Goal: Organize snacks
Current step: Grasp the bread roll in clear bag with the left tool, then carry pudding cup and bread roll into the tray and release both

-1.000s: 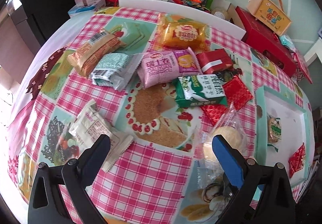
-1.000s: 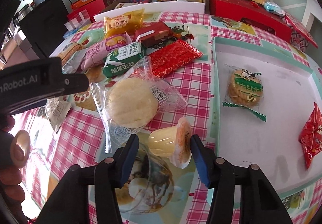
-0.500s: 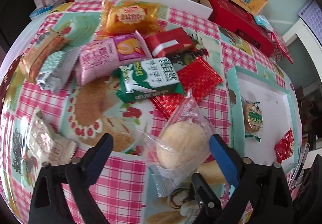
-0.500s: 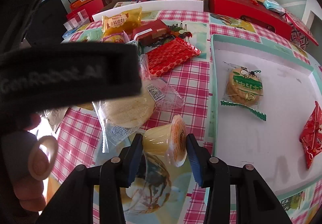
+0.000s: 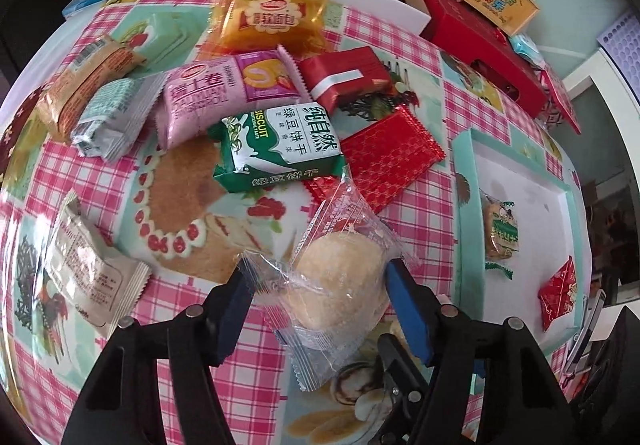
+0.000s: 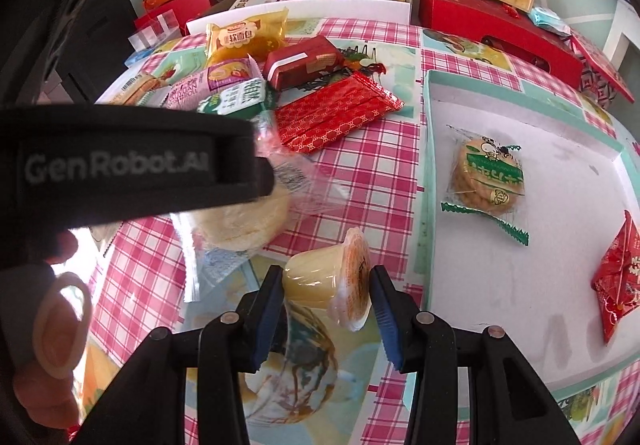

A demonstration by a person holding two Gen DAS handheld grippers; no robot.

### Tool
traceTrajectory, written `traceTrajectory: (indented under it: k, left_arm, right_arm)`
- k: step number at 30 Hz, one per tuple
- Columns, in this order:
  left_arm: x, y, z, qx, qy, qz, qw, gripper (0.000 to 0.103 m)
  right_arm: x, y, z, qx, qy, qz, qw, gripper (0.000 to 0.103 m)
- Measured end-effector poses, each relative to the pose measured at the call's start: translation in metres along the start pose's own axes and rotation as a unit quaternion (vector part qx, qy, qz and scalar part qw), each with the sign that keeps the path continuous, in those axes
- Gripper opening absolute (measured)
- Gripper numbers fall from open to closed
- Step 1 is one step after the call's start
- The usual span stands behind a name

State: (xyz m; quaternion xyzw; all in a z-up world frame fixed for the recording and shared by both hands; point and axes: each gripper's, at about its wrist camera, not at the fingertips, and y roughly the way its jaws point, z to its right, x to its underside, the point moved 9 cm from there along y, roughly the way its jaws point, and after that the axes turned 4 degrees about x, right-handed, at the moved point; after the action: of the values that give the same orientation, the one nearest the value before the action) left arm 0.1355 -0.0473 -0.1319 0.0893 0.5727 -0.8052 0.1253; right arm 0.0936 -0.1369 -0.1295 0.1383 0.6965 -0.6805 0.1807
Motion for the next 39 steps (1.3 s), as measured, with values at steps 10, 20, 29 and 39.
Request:
traceTrajectory:
  k: [10, 20, 29, 39]
  left_arm:
    - [0.0, -0.01, -0.014, 0.007, -0.036, 0.005, 0.9993, 0.061]
    - [-0.003, -0.027, -0.017, 0.008, -0.038, 0.025, 0.9989, 0.05]
    - [-0.004, -0.04, -0.015, 0.014, -0.035, 0.042, 0.9984, 0.045]
    - [-0.01, -0.066, -0.007, 0.037, -0.032, 0.082, 0.9954, 0.045]
  right_arm:
    - [0.001, -0.003, -0.003, 0.001, 0.002, 0.005, 1.0, 0.046]
    - [-0.001, -0.009, 0.004, -0.015, 0.021, 0.013, 1.0, 0.043]
    - [-0.006, -0.021, 0.004, -0.031, 0.032, 0.031, 0.999, 0.042]
    - [-0.013, -0.039, 0.009, -0.041, 0.046, 0.063, 0.996, 0.042]
